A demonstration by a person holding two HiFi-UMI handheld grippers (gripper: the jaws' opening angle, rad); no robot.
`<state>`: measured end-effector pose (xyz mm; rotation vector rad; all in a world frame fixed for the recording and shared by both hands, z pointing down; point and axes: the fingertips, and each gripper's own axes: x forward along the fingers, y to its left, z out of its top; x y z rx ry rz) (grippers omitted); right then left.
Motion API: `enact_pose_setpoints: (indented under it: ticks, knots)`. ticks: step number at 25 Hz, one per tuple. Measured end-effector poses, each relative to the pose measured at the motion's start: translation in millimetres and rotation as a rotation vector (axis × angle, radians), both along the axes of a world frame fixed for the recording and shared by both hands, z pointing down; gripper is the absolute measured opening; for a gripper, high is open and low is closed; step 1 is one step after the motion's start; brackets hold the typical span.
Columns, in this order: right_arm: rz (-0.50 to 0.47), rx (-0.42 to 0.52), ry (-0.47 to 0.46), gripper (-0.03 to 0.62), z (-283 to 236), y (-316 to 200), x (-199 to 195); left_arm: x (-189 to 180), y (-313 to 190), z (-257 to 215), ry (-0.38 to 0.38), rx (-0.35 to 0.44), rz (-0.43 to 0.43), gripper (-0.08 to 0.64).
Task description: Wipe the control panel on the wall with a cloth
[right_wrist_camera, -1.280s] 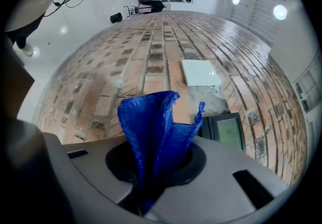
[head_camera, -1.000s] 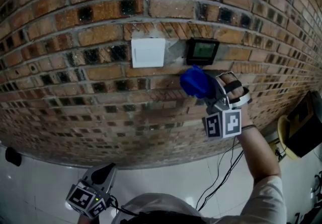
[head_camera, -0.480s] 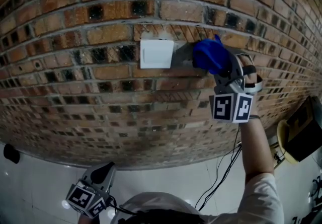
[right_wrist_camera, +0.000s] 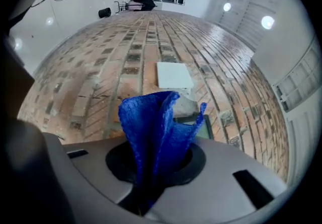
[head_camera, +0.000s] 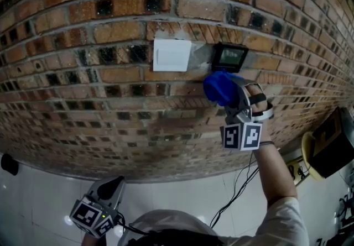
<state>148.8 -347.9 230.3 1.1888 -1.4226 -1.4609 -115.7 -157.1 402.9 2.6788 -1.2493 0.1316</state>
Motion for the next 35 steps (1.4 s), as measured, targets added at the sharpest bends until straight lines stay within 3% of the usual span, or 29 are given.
enact_pose_setpoints:
  ticks: [4,7,15,20,25,35]
  knots:
    - [0.010,-0.098,0.038,0.089,38,-12,0,4,2,0,0.000,0.004,0.012,0.003]
    - [0.003,-0.110,0.042,0.089,35,-8,0,5,5,1,-0.001,0.003,0.018,0.003]
    - [-0.054,0.096,-0.038,0.089,-71,24,-3,0,9,1,-0.001,0.003,0.009,0.004]
    - [-0.057,0.143,-0.105,0.088,-106,16,2,-4,13,2,0.004,0.009,-0.009,0.003]
    - [-0.034,0.135,-0.061,0.089,-83,7,-4,-11,19,2,0.011,0.003,-0.031,0.003]
    - [-0.025,-0.025,-0.011,0.089,10,-2,-2,-8,21,3,0.006,-0.012,-0.033,0.003]
